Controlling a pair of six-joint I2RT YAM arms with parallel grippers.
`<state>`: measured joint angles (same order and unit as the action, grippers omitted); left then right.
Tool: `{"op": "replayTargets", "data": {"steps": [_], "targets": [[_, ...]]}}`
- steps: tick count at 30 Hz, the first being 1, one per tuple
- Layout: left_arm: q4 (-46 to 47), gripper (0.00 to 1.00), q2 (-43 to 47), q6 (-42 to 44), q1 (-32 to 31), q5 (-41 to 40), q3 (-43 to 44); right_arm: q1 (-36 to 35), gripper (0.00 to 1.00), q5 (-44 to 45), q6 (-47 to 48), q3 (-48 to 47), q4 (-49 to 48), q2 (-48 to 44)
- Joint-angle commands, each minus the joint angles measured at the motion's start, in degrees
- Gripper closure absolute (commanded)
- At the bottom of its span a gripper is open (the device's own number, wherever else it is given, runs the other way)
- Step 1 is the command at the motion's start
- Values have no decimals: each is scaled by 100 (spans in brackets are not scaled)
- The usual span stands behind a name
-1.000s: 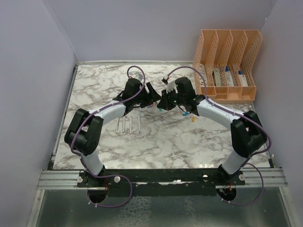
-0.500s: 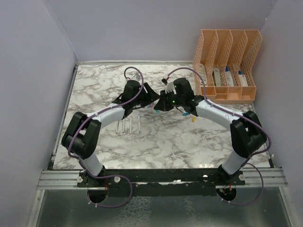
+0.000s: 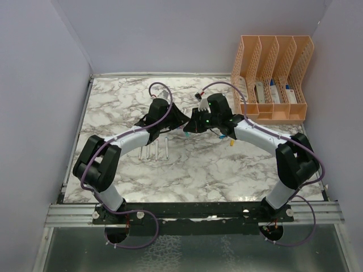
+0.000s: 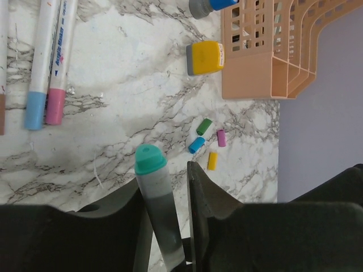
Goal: Open the pen caps
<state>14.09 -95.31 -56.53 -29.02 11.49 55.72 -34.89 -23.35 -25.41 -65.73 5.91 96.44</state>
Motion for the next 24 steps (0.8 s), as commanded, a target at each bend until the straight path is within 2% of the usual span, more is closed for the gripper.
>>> {"op": "replayTargets", "data": {"steps": [1,4,6,7,11,14,24], "targets": [[181,75,297,-13,-43,-151,-65,-39,99,115,-170,-177,-218,19],[182,87,300,-19,-43,-147,-70,-44,99,144,-167,-182,-206,23],[183,100,288,-26,-42,-140,-70,-44,99,121,-131,-197,-198,37],[187,100,281,-32,-43,-138,-62,-44,98,94,-107,-220,-184,59],[203,100,262,-82,-43,-131,-44,-44,68,-28,27,-347,-10,175],[234,100,251,-140,-43,-138,-11,-60,59,-63,60,-334,-20,219],[209,100,164,-170,-43,-139,202,-96,59,-55,123,-319,24,309]]}}
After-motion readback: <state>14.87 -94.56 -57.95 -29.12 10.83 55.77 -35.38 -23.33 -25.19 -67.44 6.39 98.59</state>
